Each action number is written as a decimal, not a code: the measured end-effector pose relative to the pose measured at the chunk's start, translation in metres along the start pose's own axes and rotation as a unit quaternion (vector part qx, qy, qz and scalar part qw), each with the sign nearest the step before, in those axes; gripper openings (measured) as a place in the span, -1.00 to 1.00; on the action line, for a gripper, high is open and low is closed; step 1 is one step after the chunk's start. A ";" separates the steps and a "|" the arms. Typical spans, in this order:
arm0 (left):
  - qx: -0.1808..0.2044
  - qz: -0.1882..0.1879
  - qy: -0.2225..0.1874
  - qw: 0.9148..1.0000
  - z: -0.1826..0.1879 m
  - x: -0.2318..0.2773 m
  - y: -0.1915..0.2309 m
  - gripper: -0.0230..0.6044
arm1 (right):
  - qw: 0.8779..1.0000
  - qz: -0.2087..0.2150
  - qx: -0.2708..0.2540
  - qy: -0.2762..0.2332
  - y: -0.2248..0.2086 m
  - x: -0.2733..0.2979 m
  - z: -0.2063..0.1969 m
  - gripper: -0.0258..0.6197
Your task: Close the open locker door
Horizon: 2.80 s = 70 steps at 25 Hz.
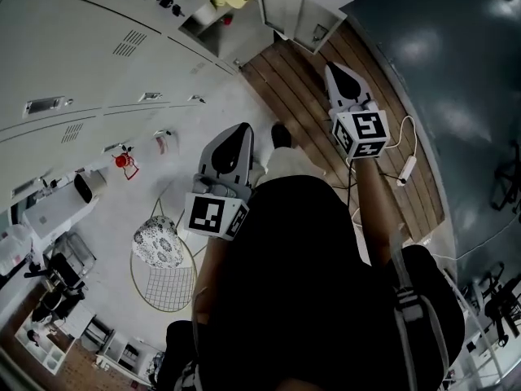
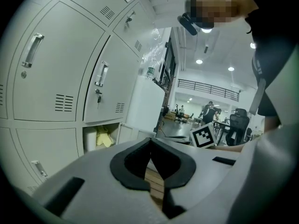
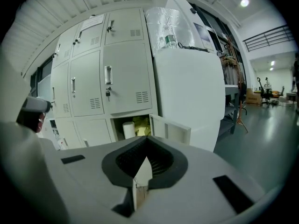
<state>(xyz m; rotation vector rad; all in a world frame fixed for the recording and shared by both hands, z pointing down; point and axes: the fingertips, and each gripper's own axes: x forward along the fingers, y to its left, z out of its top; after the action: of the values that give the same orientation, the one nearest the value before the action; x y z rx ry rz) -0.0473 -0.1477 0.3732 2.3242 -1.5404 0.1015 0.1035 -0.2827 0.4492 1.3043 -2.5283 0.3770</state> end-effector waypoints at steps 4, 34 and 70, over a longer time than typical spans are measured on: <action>-0.004 0.002 -0.001 1.000 0.000 0.001 0.002 -0.87 | 1.000 -0.024 -0.007 0.016 -0.019 0.016 -0.024 -0.91; 0.007 -0.021 0.042 0.999 -0.014 0.020 -0.014 -0.87 | 0.989 -0.087 -0.042 0.108 -0.135 0.097 -0.101 -0.91; -0.011 0.002 0.026 1.000 -0.025 0.002 -0.010 -0.87 | 0.978 0.020 -0.139 0.157 -0.085 0.111 -0.117 -0.75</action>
<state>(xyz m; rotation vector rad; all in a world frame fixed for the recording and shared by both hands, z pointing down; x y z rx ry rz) -0.0337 -0.1381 0.3944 2.2842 -1.5136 0.1441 0.1255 -0.3726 0.6059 1.0025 -2.2476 0.2073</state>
